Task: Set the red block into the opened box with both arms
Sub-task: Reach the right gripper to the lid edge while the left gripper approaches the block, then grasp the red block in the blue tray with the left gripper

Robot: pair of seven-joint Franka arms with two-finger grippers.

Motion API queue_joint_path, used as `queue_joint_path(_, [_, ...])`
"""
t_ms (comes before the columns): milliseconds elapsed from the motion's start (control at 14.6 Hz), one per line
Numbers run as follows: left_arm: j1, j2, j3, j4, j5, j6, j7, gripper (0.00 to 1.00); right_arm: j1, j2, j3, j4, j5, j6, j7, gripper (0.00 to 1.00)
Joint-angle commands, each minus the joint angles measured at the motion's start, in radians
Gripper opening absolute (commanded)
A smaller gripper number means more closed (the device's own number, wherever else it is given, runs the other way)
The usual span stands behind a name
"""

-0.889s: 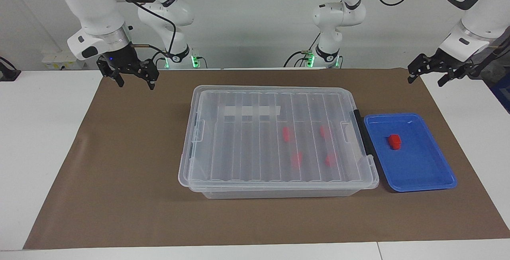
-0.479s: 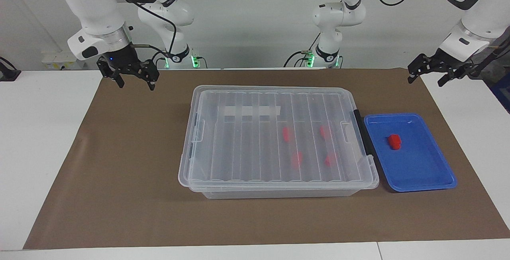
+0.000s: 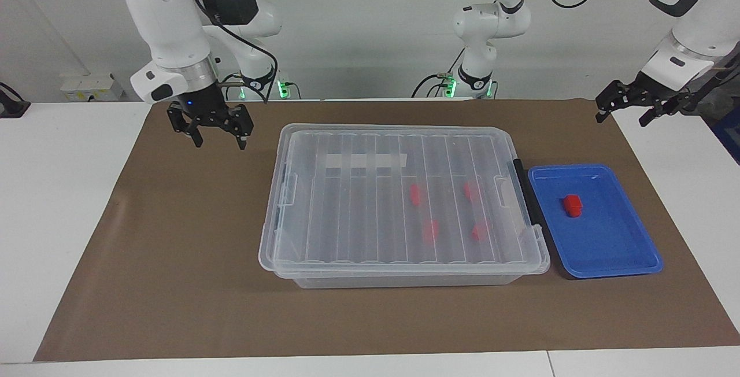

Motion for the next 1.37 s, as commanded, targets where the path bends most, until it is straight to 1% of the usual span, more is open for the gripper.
queue_joint_path(0, [-0.001, -0.095, 0.001, -0.246, 0.017, 0.225, -0.046, 1.0, 0.02, 0.032, 0.0, -0.026, 0.012, 0.075, 0.039, 0.95])
queue_joint_path(68, [-0.003, -0.083, -0.001, -0.271, 0.017, 0.268, -0.101, 1.0, 0.03, 0.048, 0.0, -0.026, 0.012, 0.092, 0.054, 0.95])
queue_joint_path(137, [-0.001, -0.061, -0.001, -0.275, 0.017, 0.307, -0.131, 1.0, 0.04, 0.065, -0.002, -0.026, 0.012, 0.107, 0.062, 0.94])
queue_joint_path(274, [0.0, -0.011, -0.001, -0.279, 0.015, 0.373, -0.134, 1.0, 0.052, 0.094, -0.002, -0.026, 0.01, 0.139, 0.062, 0.93])
queue_joint_path(342, [0.002, 0.004, 0.001, -0.303, 0.015, 0.408, -0.137, 1.0, 0.056, 0.103, 0.0, -0.026, 0.01, 0.153, 0.062, 0.93])
queue_joint_path(410, [0.014, 0.009, -0.001, -0.342, 0.015, 0.455, -0.139, 1.0, 0.066, 0.114, -0.002, -0.026, 0.009, 0.162, 0.063, 0.92])
queue_joint_path(547, [0.042, 0.009, -0.001, -0.458, 0.015, 0.599, -0.14, 1.0, 0.079, 0.134, -0.002, -0.042, -0.003, 0.192, 0.063, 0.9])
queue_joint_path(615, [0.049, 0.007, -0.001, -0.495, 0.015, 0.641, -0.14, 1.0, 0.079, 0.134, -0.002, -0.055, -0.005, 0.205, 0.063, 0.9])
queue_joint_path(752, [0.077, 0.013, -0.001, -0.525, 0.015, 0.672, -0.14, 1.0, 0.079, 0.132, -0.002, -0.065, -0.005, 0.207, 0.06, 0.9])
queue_joint_path(889, [0.077, 0.056, -0.001, -0.529, 0.015, 0.69, -0.169, 1.0, 0.079, 0.128, -0.002, -0.081, -0.007, 0.202, 0.051, 0.9])
queue_joint_path(1026, [0.065, 0.101, -0.001, -0.534, 0.015, 0.739, -0.232, 1.0, 0.079, 0.126, -0.002, -0.084, -0.011, 0.195, 0.046, 0.9])
queue_joint_path(1299, [0.065, 0.142, -0.001, -0.537, 0.017, 0.772, -0.228, 1.0, 0.066, 0.125, -0.002, -0.085, -0.022, 0.189, 0.007, 0.9])
